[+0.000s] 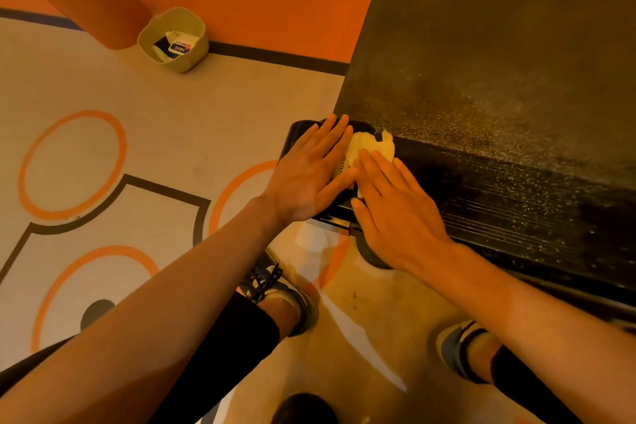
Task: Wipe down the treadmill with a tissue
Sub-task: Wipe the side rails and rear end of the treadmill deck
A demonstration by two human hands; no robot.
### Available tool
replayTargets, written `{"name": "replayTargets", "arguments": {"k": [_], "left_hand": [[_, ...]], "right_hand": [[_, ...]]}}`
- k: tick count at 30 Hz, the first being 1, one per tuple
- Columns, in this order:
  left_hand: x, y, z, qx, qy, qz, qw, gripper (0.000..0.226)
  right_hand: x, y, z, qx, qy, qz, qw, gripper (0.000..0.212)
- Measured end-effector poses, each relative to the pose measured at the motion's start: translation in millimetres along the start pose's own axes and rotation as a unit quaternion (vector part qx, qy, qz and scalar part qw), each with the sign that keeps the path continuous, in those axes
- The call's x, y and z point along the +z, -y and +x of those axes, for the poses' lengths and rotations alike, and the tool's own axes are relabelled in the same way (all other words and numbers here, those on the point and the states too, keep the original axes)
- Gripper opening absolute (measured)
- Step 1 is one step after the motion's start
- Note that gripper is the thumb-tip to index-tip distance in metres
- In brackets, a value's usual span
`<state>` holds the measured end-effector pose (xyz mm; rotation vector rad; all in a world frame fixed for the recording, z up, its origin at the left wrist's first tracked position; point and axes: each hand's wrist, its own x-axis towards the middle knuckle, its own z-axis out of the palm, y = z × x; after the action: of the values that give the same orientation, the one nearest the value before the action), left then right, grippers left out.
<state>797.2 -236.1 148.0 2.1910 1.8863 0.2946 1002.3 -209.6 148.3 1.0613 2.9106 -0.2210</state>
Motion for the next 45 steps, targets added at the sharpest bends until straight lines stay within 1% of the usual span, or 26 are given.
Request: {"name": "replayTargets", "arguments": {"k": [2, 5, 8, 10, 12, 14, 16, 19, 22, 25, 27, 30, 33, 36, 39, 41, 43, 45], "left_hand": [[3.1, -0.1, 2.1, -0.003, -0.007, 0.005, 1.0, 0.08], [4.9, -0.7, 2.3, -0.011, -0.014, 0.025, 1.0, 0.08], [2.8, -1.9, 2.3, 0.002, 0.0, 0.052, 0.999, 0.08], [2.4, -0.7, 2.2, 0.02, 0.005, 0.065, 0.998, 0.076], [2.6, -0.3, 2.7, 0.027, 0.003, 0.073, 0.997, 0.073], [2.5, -1.2, 3.4, 0.024, 0.004, 0.076, 0.997, 0.074], [2.8, -2.8, 3.4, 0.018, 0.005, 0.081, 0.997, 0.074], [1.6, -5.2, 2.9, 0.009, 0.006, 0.079, 0.997, 0.072], [1.1, -5.6, 3.3, 0.01, 0.012, 0.091, 0.996, 0.073], [1.4, -4.5, 4.3, 0.01, 0.011, 0.107, 0.994, 0.072], [3.0, -4.1, 4.4, 0.009, 0.007, 0.115, 0.993, 0.071], [4.8, -2.9, 4.6, 0.006, 0.004, 0.117, 0.993, 0.071], [4.8, -4.7, 4.0, 0.002, -0.001, 0.108, 0.994, 0.069], [5.1, -5.4, 3.4, 0.0, -0.009, 0.099, 0.995, 0.069], [6.7, -3.2, 3.3, 0.008, -0.019, 0.1, 0.995, 0.069], [7.2, -3.0, 2.8, 0.011, -0.03, 0.093, 0.995, 0.068], [7.9, -3.6, 2.6, 0.012, -0.037, 0.093, 0.995, 0.068], [8.3, -3.3, 3.0, 0.012, -0.031, 0.096, 0.995, 0.069]], "right_hand": [[-6.6, -3.2, 17.6, 0.027, -0.002, 0.009, 1.0, 0.076], [-13.1, -6.6, 32.9, 0.045, 0.022, 0.026, 0.998, 0.083], [-11.8, -16.8, 11.1, 0.079, 0.009, 0.036, 0.996, 0.075], [-11.5, -28.9, -16.2, 0.105, 0.0, 0.043, 0.994, 0.071], [-12.1, -38.1, -33.8, 0.121, 0.013, 0.052, 0.991, 0.071], [-13.1, -35.9, -28.9, 0.12, 0.005, 0.059, 0.991, 0.072], [-14.8, -24.9, -4.1, 0.112, -0.001, 0.068, 0.991, 0.075], [-15.0, -13.4, 30.3, 0.082, 0.027, 0.068, 0.994, 0.077], [-14.3, -26.5, 15.5, 0.069, 0.018, 0.062, 0.996, 0.076], [-12.9, -46.9, -27.5, 0.089, -0.004, 0.066, 0.994, 0.067], [-11.1, -53.4, -41.4, 0.102, -0.003, 0.064, 0.993, 0.066], [-11.8, -39.6, -22.7, 0.118, -0.003, 0.078, 0.99, 0.072], [-15.8, -15.8, 19.5, 0.087, 0.024, 0.069, 0.994, 0.076], [-18.5, -17.5, 23.8, 0.066, 0.036, 0.048, 0.996, 0.076], [-15.6, -40.8, -19.2, 0.091, 0.013, 0.046, 0.995, 0.07], [-14.7, -50.5, -42.1, 0.11, 0.011, 0.05, 0.993, 0.066], [-14.4, -46.7, -38.4, 0.131, 0.01, 0.057, 0.99, 0.069], [-18.3, -31.0, -10.8, 0.141, 0.025, 0.073, 0.987, 0.073]]}}
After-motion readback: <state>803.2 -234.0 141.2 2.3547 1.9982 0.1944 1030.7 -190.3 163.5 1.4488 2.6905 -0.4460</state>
